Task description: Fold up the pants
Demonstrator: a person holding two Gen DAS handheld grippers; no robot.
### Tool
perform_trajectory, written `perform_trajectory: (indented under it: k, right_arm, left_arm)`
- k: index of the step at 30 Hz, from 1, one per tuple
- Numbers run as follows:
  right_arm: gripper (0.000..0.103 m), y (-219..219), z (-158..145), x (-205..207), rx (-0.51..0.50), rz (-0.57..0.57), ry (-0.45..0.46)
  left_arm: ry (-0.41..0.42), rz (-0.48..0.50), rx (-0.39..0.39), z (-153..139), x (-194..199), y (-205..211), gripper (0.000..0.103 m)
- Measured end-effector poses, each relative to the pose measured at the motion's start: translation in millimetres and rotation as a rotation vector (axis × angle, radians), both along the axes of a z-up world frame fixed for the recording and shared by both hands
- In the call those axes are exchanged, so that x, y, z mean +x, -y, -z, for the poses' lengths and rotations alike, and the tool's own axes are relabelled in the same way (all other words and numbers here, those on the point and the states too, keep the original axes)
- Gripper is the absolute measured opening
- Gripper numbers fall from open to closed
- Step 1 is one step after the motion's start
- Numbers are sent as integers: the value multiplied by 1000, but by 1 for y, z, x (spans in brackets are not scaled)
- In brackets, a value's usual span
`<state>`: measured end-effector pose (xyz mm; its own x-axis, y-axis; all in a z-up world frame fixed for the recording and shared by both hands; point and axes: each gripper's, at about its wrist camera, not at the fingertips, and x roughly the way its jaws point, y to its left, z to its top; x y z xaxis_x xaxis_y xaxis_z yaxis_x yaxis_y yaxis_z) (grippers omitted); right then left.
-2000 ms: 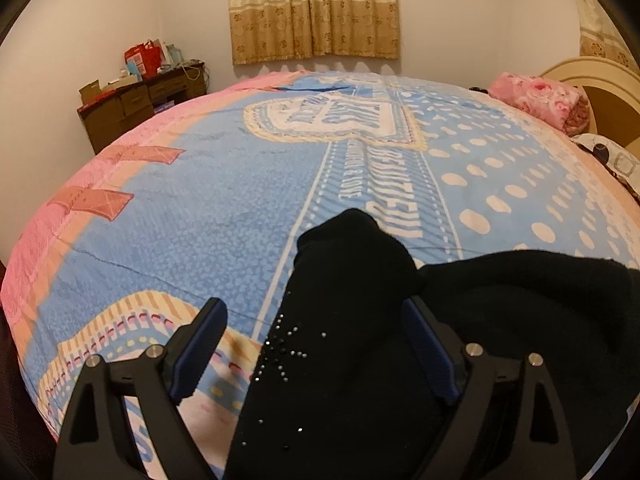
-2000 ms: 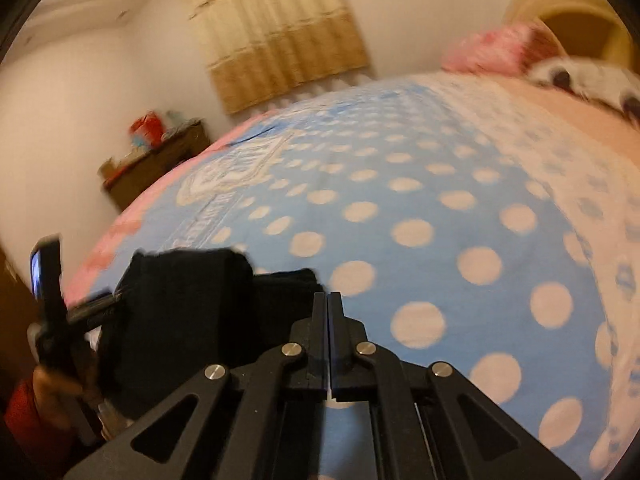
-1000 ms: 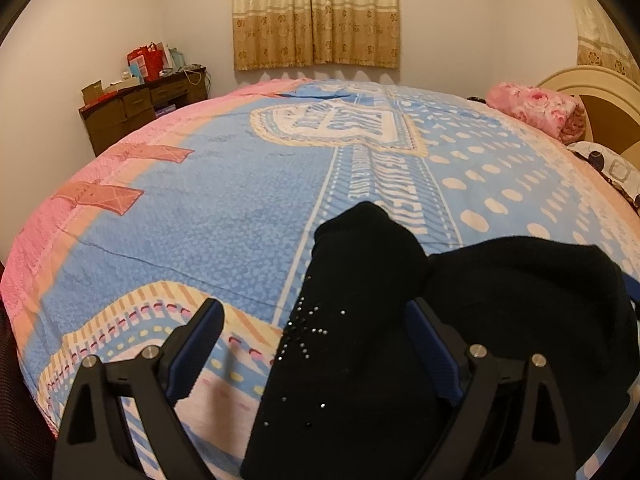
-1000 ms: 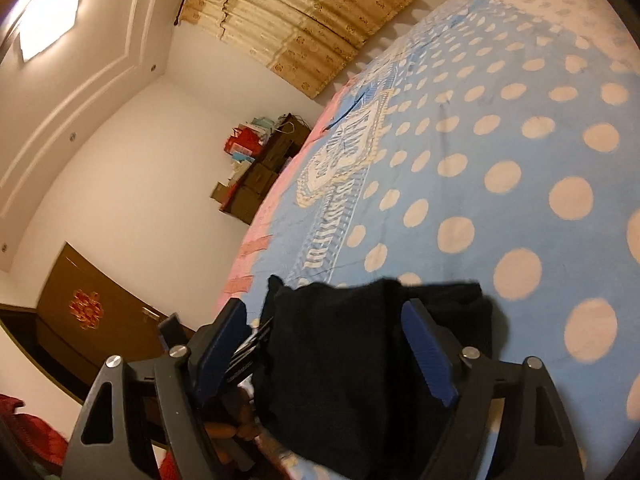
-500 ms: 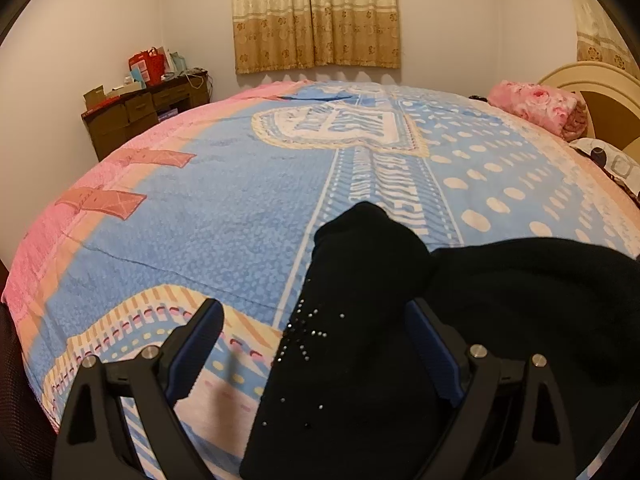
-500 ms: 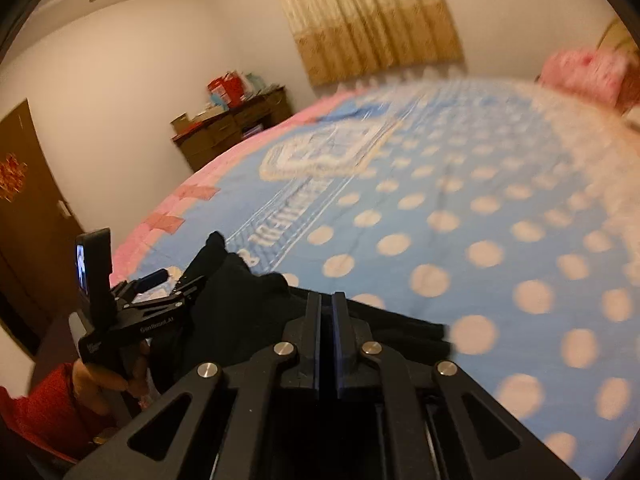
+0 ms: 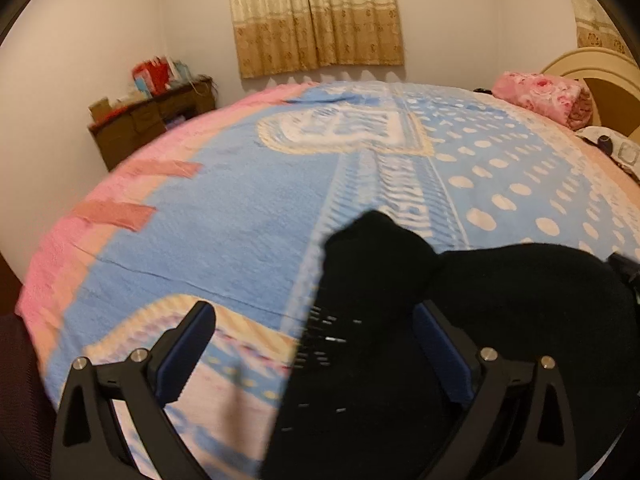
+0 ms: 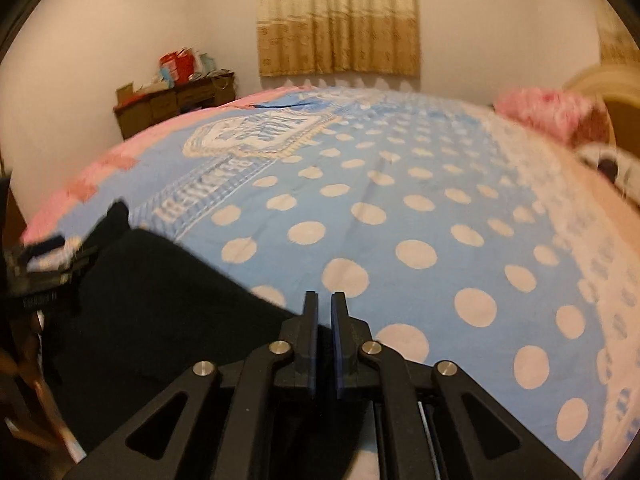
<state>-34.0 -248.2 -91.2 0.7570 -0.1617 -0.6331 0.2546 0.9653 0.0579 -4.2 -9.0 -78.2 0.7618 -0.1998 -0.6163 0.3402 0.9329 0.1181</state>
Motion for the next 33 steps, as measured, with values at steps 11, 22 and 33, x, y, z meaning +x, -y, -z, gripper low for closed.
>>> perform_trajectory:
  k: [11, 22, 33]
  right_arm:
    - [10, -73, -47, -59, -120, -174, 134]
    - [10, -70, 13, -69, -6, -178, 40]
    - [11, -59, -8, -86, 121, -85, 67]
  left_arm:
    - [112, -262, 12, -37, 13, -97, 101]
    - [7, -63, 99, 27, -32, -45, 102]
    - [36, -149, 95, 5, -32, -77, 102]
